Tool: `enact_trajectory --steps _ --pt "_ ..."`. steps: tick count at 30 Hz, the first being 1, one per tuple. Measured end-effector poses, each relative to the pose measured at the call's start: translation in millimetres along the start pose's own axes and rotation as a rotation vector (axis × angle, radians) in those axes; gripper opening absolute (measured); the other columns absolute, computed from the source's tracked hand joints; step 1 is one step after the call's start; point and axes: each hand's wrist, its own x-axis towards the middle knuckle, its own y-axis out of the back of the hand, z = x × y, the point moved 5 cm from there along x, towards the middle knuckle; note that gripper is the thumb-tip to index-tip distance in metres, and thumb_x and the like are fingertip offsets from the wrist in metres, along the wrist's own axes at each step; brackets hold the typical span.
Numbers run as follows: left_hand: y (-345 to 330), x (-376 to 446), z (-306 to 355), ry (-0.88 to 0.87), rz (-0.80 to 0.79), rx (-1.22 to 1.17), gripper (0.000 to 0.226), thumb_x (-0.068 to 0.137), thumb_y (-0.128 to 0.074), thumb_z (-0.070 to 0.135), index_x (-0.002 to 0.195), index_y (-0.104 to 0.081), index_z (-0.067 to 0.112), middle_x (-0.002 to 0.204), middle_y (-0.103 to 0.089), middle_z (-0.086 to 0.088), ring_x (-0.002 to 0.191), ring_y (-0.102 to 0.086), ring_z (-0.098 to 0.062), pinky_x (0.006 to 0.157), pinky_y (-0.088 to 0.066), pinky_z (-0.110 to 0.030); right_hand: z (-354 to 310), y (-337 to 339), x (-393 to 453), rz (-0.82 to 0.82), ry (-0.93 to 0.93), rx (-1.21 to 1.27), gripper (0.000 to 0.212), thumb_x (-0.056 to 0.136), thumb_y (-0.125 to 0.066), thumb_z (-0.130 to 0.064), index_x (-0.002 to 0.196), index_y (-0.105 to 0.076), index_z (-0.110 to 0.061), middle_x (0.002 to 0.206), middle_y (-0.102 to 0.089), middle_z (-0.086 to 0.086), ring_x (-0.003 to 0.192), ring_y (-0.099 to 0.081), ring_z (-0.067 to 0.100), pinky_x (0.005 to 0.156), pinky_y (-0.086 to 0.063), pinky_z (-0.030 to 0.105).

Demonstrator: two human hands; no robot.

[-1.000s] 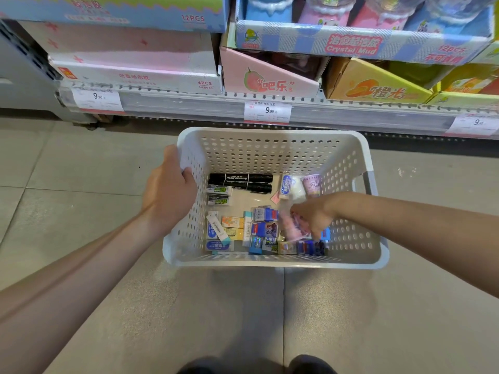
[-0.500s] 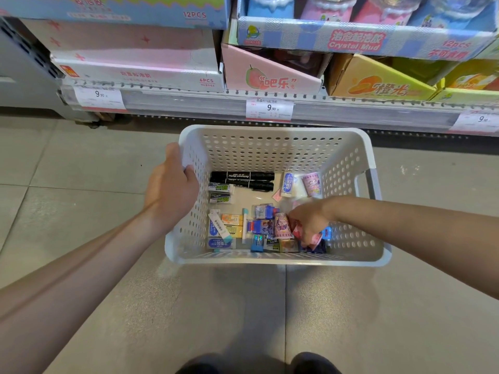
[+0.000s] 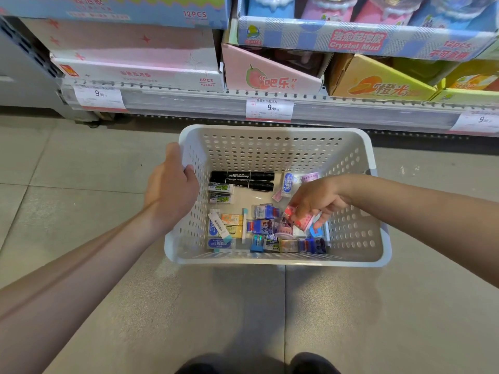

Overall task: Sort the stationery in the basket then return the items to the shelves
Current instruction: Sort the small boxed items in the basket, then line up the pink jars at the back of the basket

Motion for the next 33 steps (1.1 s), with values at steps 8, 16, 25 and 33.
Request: enact_trajectory --steps 8,16,25,33 --pt "0 0 2 -0.026 0.004 -0.001 0.011 0.099 -0.037 0.011 0.106 -0.030 0.016 0.059 -0.043 -0.005 0.044 -0.044 -0.023 0.044 -0.041 -0.035 -2 27 -9 0.309 -0.021 -0.359 0.021 0.094 -0.048 -0.015 0.078 -0.057 -0.005 0.049 -0.054 0.002 0.037 -0.048 0.010 0.041 -0.037 0.017" --pt "0 0 -1 -0.031 0.017 -0.005 0.007 0.098 -0.038 0.011 0.101 -0.032 0.010 0.058 -0.042 -0.007 0.045 -0.041 -0.024 0.046 -0.038 -0.035 -21 28 11 0.591 0.118 -0.924 0.066 0.095 -0.043 -0.016 0.151 -0.008 -0.024 0.158 -0.013 -0.002 0.106 -0.061 0.023 0.045 -0.035 0.021" --pt "2 0 1 -0.020 0.011 0.015 0.010 0.099 -0.037 0.013 0.107 -0.033 0.009 0.061 -0.048 -0.013 0.053 -0.055 -0.039 0.047 -0.048 -0.054 -11 17 24 0.523 0.010 -1.045 0.054 0.097 -0.037 -0.017 0.148 -0.020 -0.018 0.138 -0.040 0.012 0.113 -0.055 0.030 0.075 -0.046 0.033" --pt "3 -2 2 -0.026 0.014 0.017 0.009 0.099 -0.037 0.014 0.105 -0.032 0.013 0.063 -0.050 -0.015 0.054 -0.055 -0.039 0.047 -0.049 -0.054 1 17 27 0.232 0.026 -0.961 0.051 0.094 -0.043 -0.017 0.143 -0.033 -0.029 0.144 -0.039 0.004 0.121 -0.052 0.027 0.085 -0.052 0.035"
